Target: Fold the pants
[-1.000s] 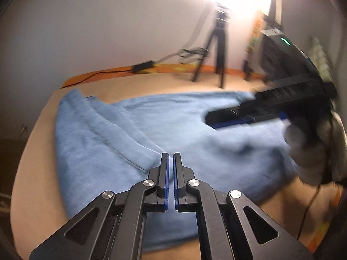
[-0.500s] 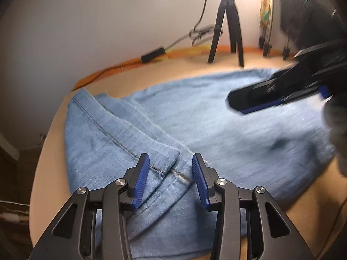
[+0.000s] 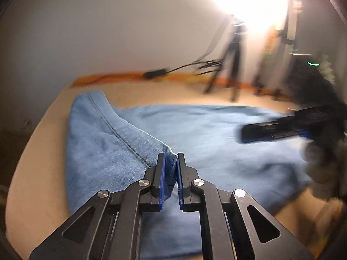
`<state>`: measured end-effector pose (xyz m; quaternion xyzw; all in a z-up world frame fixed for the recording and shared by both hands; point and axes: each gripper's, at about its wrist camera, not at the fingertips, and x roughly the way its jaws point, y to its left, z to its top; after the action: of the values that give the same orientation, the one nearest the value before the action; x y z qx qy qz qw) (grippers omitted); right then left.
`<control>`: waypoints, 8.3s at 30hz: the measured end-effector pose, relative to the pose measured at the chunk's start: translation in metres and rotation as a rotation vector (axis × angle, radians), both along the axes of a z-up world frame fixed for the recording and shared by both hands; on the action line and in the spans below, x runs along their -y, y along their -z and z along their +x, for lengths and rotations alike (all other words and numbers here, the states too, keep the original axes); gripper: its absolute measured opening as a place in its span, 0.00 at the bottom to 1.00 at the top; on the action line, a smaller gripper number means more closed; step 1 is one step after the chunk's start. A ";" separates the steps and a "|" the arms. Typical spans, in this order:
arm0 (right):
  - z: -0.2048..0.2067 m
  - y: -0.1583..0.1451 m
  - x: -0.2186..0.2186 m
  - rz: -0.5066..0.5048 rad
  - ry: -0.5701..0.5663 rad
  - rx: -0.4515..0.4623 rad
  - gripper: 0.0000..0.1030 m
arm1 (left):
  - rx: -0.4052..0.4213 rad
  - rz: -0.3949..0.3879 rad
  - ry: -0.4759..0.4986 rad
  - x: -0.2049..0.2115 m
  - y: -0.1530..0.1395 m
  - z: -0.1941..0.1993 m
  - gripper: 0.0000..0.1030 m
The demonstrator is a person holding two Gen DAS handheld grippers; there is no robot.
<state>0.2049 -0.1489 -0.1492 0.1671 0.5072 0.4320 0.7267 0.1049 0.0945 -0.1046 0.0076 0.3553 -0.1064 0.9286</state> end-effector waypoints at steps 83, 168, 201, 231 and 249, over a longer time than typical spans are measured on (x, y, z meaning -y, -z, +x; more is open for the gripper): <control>0.008 -0.098 0.098 -0.180 0.217 0.179 0.07 | 0.064 -0.316 0.339 0.179 -0.074 -0.068 0.09; 0.002 -0.051 0.449 -0.291 0.414 0.417 0.07 | -0.065 -0.109 0.185 0.249 -0.080 -0.079 0.24; -0.066 -0.102 0.195 -0.375 0.076 0.333 0.35 | -0.144 0.028 0.147 0.167 0.000 -0.075 0.19; 0.014 -0.004 0.063 -0.498 0.085 0.116 0.54 | -0.047 0.017 0.177 0.181 -0.016 -0.106 0.01; -0.136 -0.042 0.095 -0.306 0.005 0.213 0.36 | -0.120 -0.219 0.041 0.103 -0.059 -0.010 0.36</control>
<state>0.0691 -0.2441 -0.1073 0.0091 0.4867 0.3632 0.7944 0.0951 -0.0089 -0.0457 -0.0929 0.3965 -0.1637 0.8985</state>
